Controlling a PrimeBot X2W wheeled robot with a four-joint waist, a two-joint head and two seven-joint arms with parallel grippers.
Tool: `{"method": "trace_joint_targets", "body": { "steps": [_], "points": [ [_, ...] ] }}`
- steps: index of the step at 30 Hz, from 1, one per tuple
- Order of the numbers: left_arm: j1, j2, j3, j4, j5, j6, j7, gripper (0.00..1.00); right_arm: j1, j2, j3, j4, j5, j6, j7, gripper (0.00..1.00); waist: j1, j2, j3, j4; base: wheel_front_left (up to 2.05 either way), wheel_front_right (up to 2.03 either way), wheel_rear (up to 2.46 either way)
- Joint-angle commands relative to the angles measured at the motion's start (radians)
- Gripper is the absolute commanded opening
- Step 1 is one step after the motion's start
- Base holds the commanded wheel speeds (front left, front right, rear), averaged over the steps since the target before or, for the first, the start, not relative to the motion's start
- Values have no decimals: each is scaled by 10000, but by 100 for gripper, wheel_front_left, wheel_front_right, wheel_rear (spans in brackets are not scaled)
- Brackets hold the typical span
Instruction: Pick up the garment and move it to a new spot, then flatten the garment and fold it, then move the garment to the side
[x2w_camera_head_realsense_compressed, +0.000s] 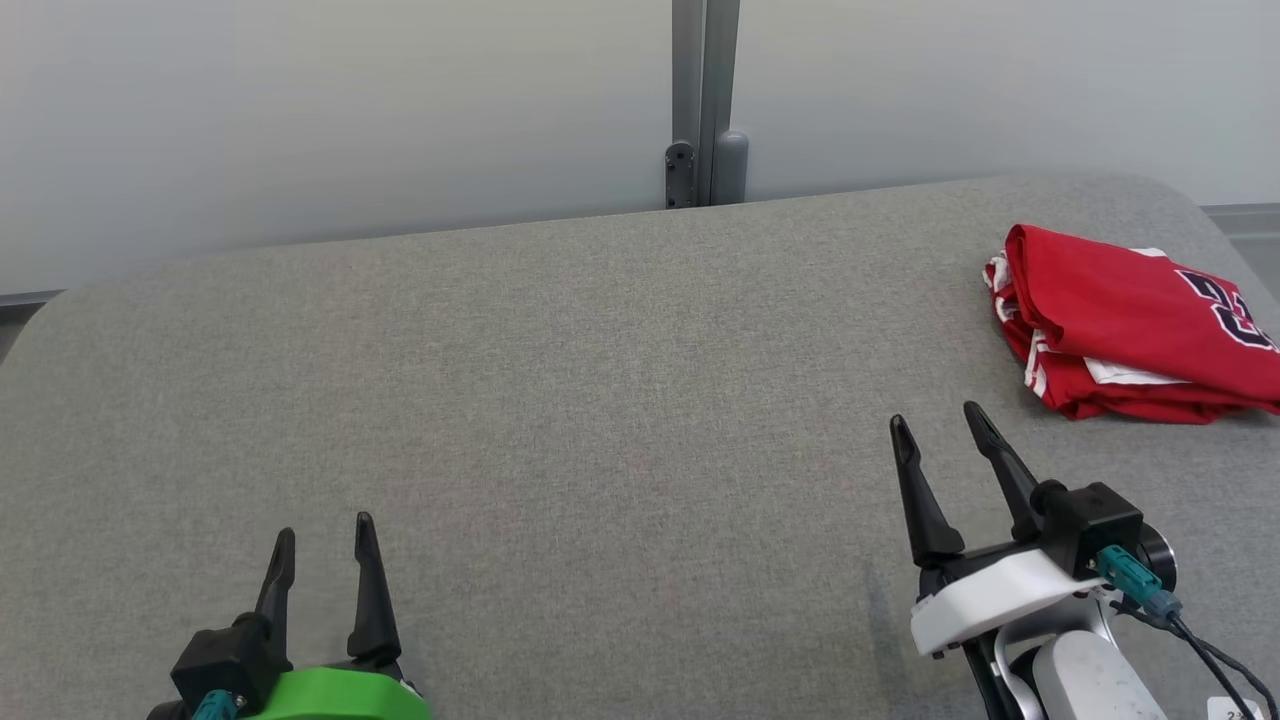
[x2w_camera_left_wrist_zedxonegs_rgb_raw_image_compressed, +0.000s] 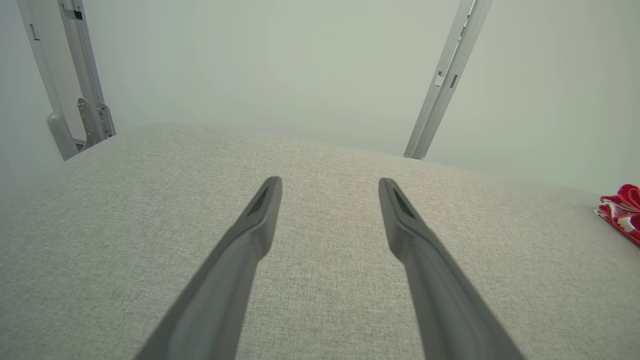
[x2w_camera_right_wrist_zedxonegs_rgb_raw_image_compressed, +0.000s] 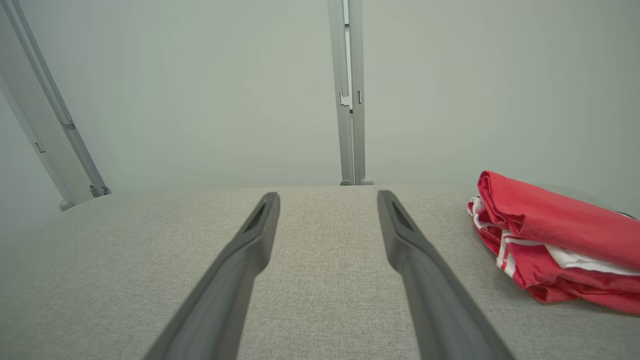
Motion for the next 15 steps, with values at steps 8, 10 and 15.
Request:
{"method": "trace_joint_targets", "body": {
  "steps": [8,10,15],
  "points": [
    [73,-36,-227,-2,274,76,-27,100,388,-25,-11,-279,205,-15,126,100,1,0,-5,32,0,0,0],
    [66,-34,-246,7,272,72,-28,100,387,-25,-38,-276,218,-15,148,100,1,0,-6,45,0,0,0],
    [39,0,-298,6,243,0,-28,100,446,-24,2,-174,263,-15,259,100,1,0,1,68,0,0,0]
  ]
}}
